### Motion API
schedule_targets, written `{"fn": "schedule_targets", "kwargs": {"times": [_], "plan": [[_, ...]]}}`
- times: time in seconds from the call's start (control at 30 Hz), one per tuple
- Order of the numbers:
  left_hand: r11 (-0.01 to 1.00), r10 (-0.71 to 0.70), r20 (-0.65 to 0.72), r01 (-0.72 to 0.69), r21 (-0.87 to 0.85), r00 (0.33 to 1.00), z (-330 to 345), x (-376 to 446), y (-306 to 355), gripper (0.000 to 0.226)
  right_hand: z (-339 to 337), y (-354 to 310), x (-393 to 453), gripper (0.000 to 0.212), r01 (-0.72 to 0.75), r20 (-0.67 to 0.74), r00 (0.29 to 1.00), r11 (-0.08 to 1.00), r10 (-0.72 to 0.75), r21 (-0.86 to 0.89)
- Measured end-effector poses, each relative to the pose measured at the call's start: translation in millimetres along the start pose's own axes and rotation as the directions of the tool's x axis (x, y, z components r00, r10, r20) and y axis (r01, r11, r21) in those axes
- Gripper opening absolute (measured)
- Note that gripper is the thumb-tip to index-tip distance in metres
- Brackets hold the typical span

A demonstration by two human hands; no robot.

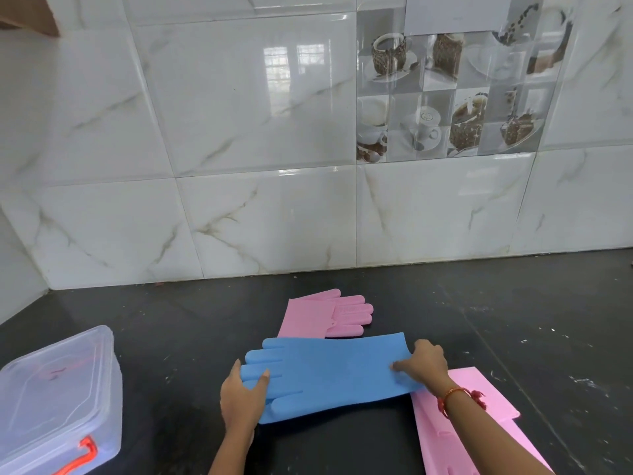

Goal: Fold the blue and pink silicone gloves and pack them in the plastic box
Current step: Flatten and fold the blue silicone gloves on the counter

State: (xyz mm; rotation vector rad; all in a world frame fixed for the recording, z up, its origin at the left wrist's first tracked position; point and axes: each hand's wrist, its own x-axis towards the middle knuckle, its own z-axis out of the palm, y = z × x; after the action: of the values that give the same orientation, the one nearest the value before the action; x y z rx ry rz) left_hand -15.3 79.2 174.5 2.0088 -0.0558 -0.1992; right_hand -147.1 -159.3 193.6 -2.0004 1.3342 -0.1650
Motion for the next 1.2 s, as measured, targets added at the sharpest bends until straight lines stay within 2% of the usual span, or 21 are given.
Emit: {"fn": "schedule_targets", "kwargs": {"times": [0.17, 0.3, 0.4, 0.6, 0.67, 0.8, 0.9, 1.0, 1.1, 1.2], "plan": [[0.999, -0.041, 0.032, 0.041, -0.002, 0.999, 8, -19, 3, 0.076, -11, 0, -11, 0.059, -0.043, 0.063, 0.998, 0.969, 0.028, 0.245], [0.995, -0.066, 0.057, 0.070, -0.072, 0.996, 11, -32, 0, 0.080, -15, 4, -22, 0.072, -0.057, 0.091, 0.995, 0.950, 0.030, 0.306], [0.988, -0.080, 0.053, 0.086, -0.126, 0.995, 9, -35, -3, 0.082, -17, 7, -28, 0.068, -0.053, 0.135, 0.991, 0.975, 0.025, 0.215], [0.962, -0.209, 0.034, 0.212, -0.170, 0.977, 0, -28, -3, 0.092, -19, 18, -27, 0.031, -0.005, 0.122, 0.993, 1.000, 0.005, 0.001], [0.948, -0.241, 0.040, 0.244, -0.202, 0.970, -2, -24, -4, 0.091, -18, 23, -27, 0.025, 0.016, 0.109, 0.994, 0.999, -0.011, -0.045], [0.934, -0.273, 0.038, 0.275, -0.230, 0.961, -4, -17, -8, 0.081, -20, 29, -34, 0.029, 0.004, 0.087, 0.996, 0.985, 0.011, -0.173], [0.915, -0.287, 0.052, 0.290, -0.281, 0.956, -4, -15, -9, 0.063, -20, 30, -36, 0.035, -0.006, 0.079, 0.997, 0.980, 0.022, -0.200], [0.887, -0.298, 0.086, 0.309, -0.344, 0.951, -3, -9, -13, 0.057, -20, 25, -33, 0.039, 0.004, 0.109, 0.994, 0.978, 0.020, -0.211], [0.856, -0.306, 0.132, 0.333, -0.395, 0.943, -1, -1, -16, 0.039, -23, 15, -29, 0.039, -0.016, 0.139, 0.990, 0.993, 0.032, -0.120], [0.841, -0.306, 0.137, 0.335, -0.426, 0.942, 2, 3, -17, 0.027, -20, 4, -23, 0.029, -0.153, 0.239, 0.966, 0.967, 0.102, 0.205]]}}
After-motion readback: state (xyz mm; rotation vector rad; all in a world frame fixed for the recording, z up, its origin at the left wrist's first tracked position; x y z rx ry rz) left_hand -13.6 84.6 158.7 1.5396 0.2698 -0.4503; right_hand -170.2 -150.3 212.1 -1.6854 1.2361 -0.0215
